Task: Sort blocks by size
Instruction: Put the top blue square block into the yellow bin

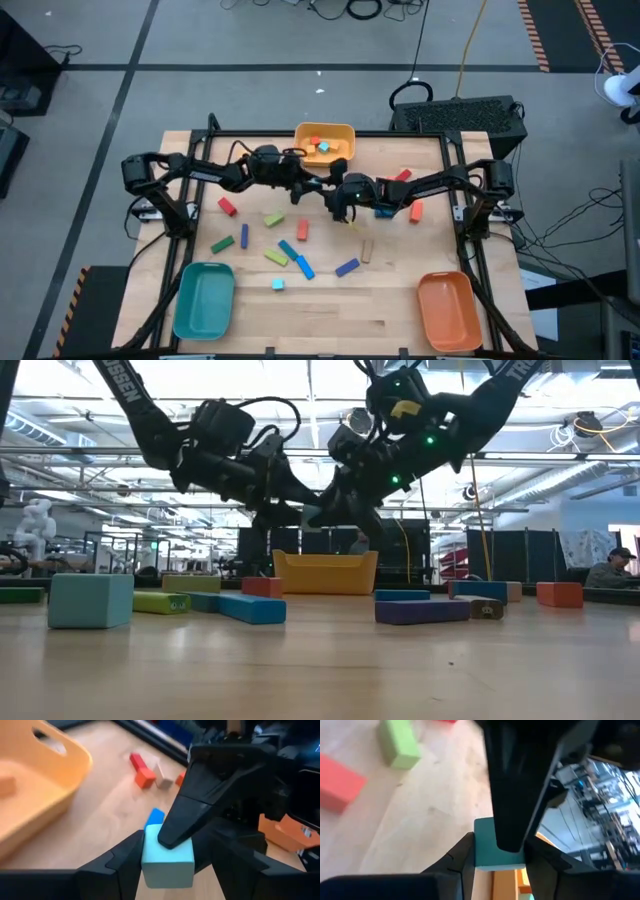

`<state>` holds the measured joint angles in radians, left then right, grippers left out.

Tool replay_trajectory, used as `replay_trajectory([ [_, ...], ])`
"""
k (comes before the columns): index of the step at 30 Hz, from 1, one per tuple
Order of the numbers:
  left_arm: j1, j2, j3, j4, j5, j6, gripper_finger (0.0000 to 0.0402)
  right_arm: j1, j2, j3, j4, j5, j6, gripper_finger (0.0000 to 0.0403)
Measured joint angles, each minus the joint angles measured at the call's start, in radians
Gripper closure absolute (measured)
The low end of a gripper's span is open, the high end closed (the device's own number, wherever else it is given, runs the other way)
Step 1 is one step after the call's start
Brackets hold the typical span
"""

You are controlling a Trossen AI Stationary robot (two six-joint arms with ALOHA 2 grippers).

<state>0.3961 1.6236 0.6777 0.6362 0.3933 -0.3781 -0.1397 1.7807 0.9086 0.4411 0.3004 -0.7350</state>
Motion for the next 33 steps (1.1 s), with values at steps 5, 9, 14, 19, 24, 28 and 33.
replay_trajectory([
  [5,0.033,-0.052,0.0,-0.013,-0.01,0.04,0.0185,-0.031,-0.002,0.002,0.019,0.004,0.064,0.0279],
  [9,0.045,-0.074,0.004,-0.022,0.016,0.045,0.0185,-0.065,0.003,-0.009,-0.024,0.035,0.1,0.0279],
  [14,0.051,-0.071,0.002,-0.03,-0.001,0.046,0.0185,-0.092,-0.013,-0.002,-0.002,0.015,0.135,0.0279],
  [19,0.056,-0.069,0.001,0.044,-0.004,0.043,0.0185,-0.164,-0.012,0.031,-0.011,0.01,0.207,0.0279],
  [24,0.055,-0.07,0.002,0.049,-0.081,0.043,0.0185,-0.274,-0.013,0.115,-0.142,-0.119,0.39,0.0279],
  [28,0.063,-0.07,0.002,0.04,-0.085,0.051,0.0185,-0.335,0.0,0.198,-0.268,-0.181,0.514,0.0278],
  [33,0.06,-0.069,0.002,0.038,-0.085,0.054,0.0198,-0.375,0.079,0.304,-0.376,-0.272,0.592,0.0278],
])
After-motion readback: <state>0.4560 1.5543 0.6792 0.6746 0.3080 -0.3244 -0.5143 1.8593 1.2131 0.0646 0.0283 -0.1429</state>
